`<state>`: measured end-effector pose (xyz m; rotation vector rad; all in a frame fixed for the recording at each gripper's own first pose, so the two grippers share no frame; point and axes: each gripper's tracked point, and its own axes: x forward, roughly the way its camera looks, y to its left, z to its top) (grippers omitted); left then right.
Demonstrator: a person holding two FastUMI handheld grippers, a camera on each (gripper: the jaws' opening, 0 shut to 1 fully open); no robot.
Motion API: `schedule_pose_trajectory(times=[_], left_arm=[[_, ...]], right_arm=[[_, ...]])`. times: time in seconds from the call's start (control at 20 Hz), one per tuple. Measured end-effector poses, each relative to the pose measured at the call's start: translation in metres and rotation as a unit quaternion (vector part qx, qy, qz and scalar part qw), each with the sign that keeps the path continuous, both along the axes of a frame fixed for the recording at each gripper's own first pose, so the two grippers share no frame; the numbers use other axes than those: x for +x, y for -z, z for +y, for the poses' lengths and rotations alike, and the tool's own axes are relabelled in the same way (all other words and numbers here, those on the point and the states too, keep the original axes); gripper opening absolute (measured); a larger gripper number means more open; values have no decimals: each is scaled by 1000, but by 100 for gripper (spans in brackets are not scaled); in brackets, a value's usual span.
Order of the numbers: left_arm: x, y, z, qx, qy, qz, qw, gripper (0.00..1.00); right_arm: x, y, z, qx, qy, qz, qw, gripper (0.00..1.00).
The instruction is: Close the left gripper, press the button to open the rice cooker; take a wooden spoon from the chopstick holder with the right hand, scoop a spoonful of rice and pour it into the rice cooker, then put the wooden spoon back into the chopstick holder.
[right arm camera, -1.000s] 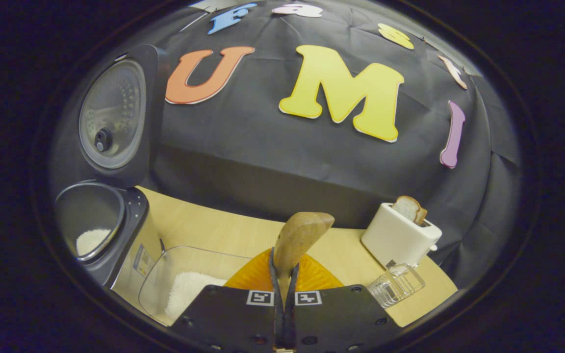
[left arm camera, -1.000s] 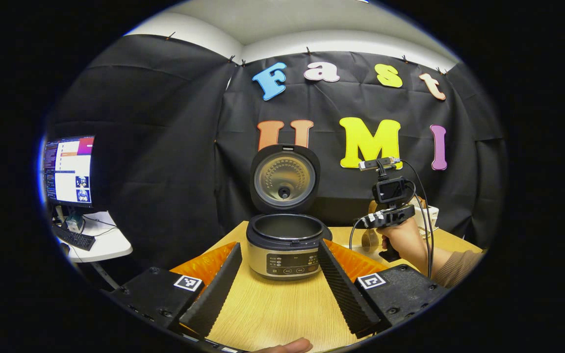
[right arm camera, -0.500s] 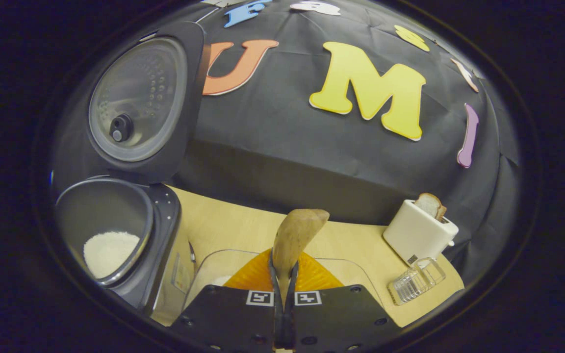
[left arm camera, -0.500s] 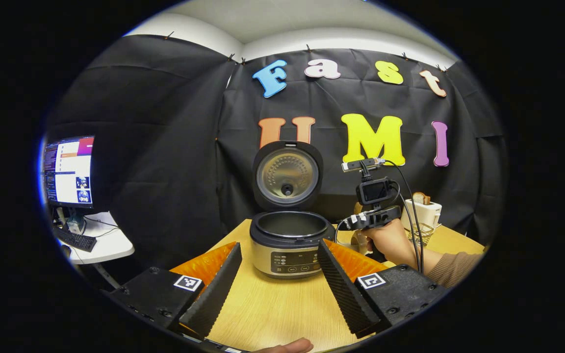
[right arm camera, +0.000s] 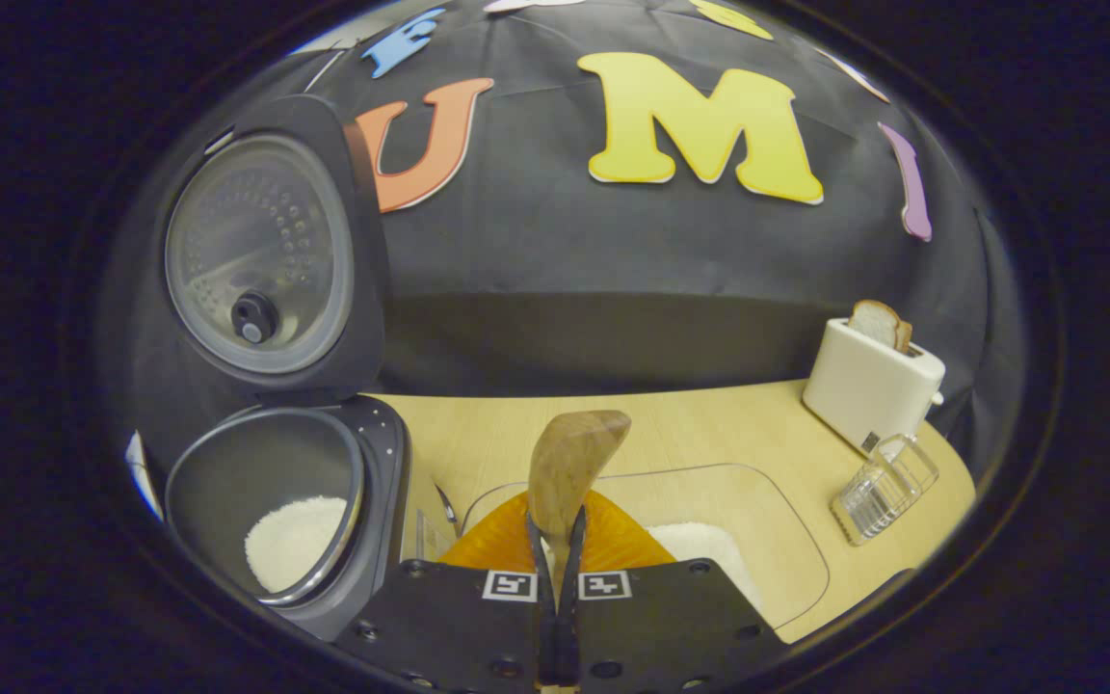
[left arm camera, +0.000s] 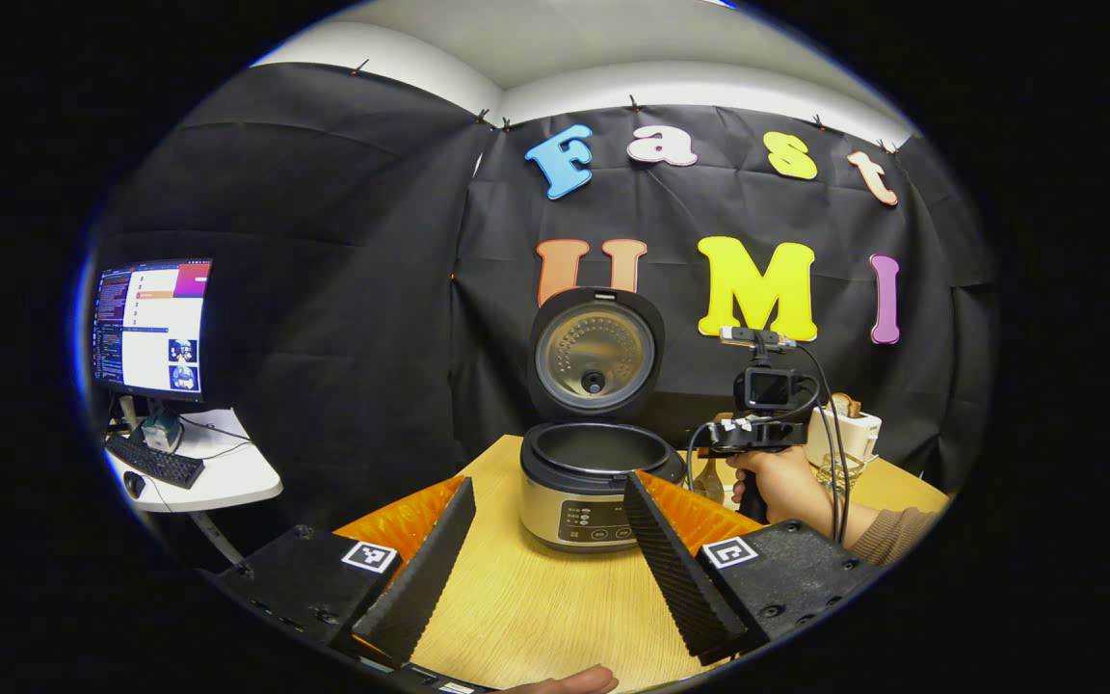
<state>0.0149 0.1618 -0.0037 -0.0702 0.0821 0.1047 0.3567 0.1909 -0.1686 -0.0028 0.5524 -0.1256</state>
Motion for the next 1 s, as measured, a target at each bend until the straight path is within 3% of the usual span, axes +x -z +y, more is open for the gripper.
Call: schedule_pose_trajectory(times=[0.15,0.35,0.55,0.7,0.9,1.0], left_arm=[[1,3,5,-6,-5,4,1000,99],[2,7,0,-13,0,12,1000,99],[2,7,-3,-11,6,14,1000,99],[2,7,-3,-12,6,14,1000,99],[3,8,-3,-16,3,15,1000,99],[3,9,-4,-15,3,17,1000,99]], right_arm=[[-9,0,-5,87,25,0,996,1],[-11,3,-14,204,56,11,977,1],[-12,15,-38,327,104,27,939,0],[-10,25,-49,426,130,38,895,0],[-9,24,-48,461,132,47,876,1],[-9,21,-52,488,149,40,859,1]])
